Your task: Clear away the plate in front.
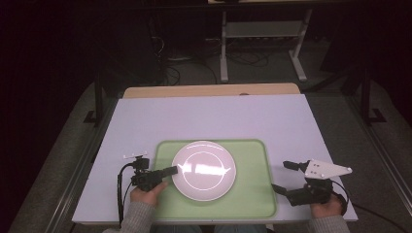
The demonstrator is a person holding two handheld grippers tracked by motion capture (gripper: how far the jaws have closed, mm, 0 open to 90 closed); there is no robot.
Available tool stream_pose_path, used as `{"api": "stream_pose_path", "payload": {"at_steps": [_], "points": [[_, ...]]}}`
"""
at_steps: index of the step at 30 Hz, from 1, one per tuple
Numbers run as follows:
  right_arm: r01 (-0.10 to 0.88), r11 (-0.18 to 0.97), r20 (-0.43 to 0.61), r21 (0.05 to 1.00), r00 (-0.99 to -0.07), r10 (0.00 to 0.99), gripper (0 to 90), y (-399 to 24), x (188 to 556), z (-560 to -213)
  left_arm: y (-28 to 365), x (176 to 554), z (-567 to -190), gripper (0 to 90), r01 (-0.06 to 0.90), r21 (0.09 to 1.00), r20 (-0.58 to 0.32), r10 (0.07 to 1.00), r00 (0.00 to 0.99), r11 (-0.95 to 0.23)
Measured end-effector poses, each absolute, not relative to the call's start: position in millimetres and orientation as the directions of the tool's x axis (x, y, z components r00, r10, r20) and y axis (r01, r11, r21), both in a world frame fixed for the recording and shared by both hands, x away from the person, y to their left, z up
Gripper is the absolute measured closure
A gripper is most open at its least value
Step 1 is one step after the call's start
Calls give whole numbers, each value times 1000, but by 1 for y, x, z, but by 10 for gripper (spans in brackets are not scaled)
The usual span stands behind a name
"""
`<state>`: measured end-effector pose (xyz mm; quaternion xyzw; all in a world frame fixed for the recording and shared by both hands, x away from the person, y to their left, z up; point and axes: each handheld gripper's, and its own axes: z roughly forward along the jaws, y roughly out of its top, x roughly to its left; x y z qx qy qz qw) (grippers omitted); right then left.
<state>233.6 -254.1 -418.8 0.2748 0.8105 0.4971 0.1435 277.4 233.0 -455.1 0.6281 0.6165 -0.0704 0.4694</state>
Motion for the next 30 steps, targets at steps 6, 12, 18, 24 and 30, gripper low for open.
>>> {"api": "stream_pose_path", "payload": {"at_steps": [6,12,18,24,30], "points": [[302,353,42,885,-808,587,136,-255,233,-419,231,278,-455,788,842,510,-647,724,240,176],[304,358,41,883,-810,585,136,-254,233,-419,229,277,-454,781,843,515,-631,736,246,159],[307,355,43,883,-806,591,136,-255,233,-420,229,277,-456,771,848,510,-618,746,247,142],[313,357,48,880,-806,589,136,-254,234,-421,228,279,-456,759,850,514,-595,762,255,117],[315,361,47,878,-806,590,136,-253,234,-421,228,280,-456,755,849,519,-587,764,267,102]]}}
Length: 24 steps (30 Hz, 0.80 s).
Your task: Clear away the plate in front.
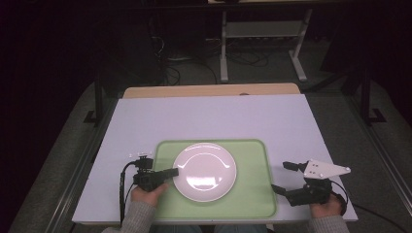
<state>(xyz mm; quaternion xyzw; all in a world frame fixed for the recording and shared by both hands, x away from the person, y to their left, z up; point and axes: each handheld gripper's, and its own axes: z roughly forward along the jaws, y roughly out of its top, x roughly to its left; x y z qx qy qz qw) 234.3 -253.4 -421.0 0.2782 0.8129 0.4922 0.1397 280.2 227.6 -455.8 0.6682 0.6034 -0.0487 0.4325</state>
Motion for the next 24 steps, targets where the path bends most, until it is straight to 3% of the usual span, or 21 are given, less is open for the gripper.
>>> {"api": "stream_pose_path", "payload": {"at_steps": [24], "points": [[327,369,47,870,-800,598,136,-253,236,-423,227,276,-451,725,830,557,-518,789,331,18]]}}
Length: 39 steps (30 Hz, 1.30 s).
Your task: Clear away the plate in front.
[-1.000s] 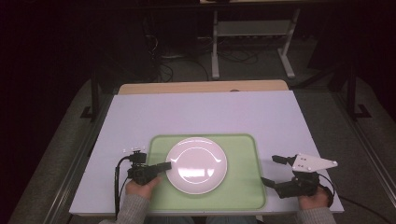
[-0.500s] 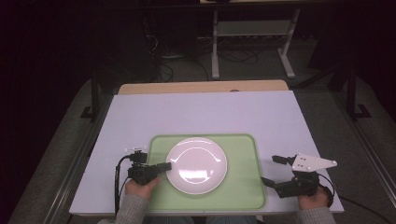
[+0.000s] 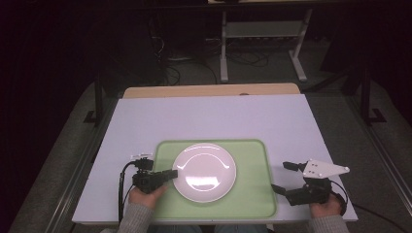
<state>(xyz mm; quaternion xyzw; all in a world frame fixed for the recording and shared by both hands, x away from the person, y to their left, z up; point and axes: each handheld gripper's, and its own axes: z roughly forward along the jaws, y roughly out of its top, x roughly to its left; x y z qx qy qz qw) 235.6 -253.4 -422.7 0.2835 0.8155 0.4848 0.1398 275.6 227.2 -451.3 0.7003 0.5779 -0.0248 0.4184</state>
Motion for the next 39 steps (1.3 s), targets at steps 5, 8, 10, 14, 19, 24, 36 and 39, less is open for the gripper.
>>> {"api": "stream_pose_path", "payload": {"at_steps": [5,8,10,14,19,24,36,39], "points": [[328,369,47,870,-799,600,136,-253,236,-423,228,275,-451,720,827,562,-514,787,341,9],[326,369,45,870,-799,599,136,-254,236,-423,229,274,-451,712,821,570,-503,792,345,5],[325,368,45,872,-799,600,136,-254,236,-423,230,272,-448,720,813,583,-490,797,353,-1],[325,368,44,871,-798,602,136,-254,236,-423,234,270,-443,714,797,604,-475,800,367,-7],[327,366,45,871,-795,604,136,-255,236,-423,236,265,-438,705,771,637,-441,806,394,-29],[329,366,46,871,-794,607,136,-255,236,-423,239,262,-434,700,746,664,-406,814,415,-50],[335,361,47,870,-786,616,136,-257,237,-423,249,260,-423,672,682,723,-290,846,447,-112],[335,361,47,870,-786,617,136,-258,237,-423,251,259,-421,663,662,738,-257,851,458,-133]]}}
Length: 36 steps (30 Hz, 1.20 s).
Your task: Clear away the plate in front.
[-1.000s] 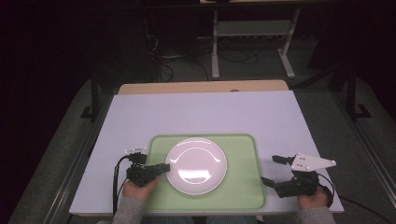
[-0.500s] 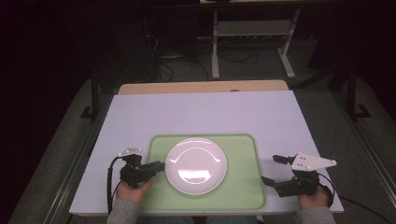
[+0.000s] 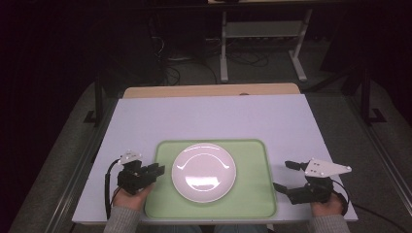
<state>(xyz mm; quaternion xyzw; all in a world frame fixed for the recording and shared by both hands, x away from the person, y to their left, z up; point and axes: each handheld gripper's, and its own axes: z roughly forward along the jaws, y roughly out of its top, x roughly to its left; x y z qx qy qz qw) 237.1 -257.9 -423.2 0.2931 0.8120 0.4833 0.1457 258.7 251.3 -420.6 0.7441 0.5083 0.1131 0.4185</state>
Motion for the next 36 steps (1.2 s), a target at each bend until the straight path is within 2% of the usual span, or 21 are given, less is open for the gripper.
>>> {"api": "stream_pose_path", "payload": {"at_steps": [9,18,22,25,36], "points": [[339,358,49,870,-782,621,136,-259,237,-423,257,253,-420,622,604,773,-168,856,489,-193],[342,356,52,870,-781,622,136,-260,237,-423,264,247,-412,534,514,823,-74,853,517,-241],[343,356,53,869,-780,624,136,-261,238,-423,268,245,-411,494,495,834,-60,853,519,-242],[346,356,53,868,-778,626,136,-262,238,-424,272,244,-410,430,486,842,-56,857,512,-235],[351,352,58,868,-774,630,136,-265,238,-423,288,241,-405,356,432,874,-51,843,536,-222]]}}
